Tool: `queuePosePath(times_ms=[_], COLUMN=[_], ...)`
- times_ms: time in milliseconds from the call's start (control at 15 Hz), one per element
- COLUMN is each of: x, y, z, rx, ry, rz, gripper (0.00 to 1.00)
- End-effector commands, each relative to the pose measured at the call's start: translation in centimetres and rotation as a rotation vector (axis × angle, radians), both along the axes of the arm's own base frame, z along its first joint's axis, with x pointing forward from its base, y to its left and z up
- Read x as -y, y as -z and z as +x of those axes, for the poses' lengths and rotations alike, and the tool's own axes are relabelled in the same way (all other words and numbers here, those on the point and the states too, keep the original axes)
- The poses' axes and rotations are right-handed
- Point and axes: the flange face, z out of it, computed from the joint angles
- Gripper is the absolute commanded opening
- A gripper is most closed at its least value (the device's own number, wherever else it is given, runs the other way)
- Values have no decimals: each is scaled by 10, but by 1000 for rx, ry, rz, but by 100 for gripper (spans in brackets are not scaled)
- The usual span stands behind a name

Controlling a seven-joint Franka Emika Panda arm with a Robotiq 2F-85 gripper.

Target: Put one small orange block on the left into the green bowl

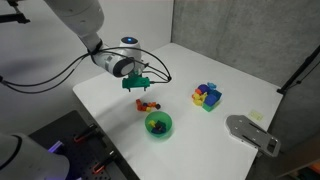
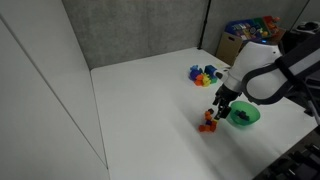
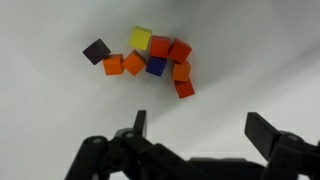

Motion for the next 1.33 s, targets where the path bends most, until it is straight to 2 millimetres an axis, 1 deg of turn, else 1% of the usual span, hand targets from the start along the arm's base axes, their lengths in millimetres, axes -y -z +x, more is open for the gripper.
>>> queuePosePath(times_ms=[0,333,600,867,1267], x=[-9,-15,-21,-27,-33], y=[16,50,75,94,116], z=[2,-4,-3,6,19], rx=[31,39,36,38,39], ry=[-73,-149,-188,-225,-249], rz=[12,-2,7,11,19], gripper=[100,100,100,100,100])
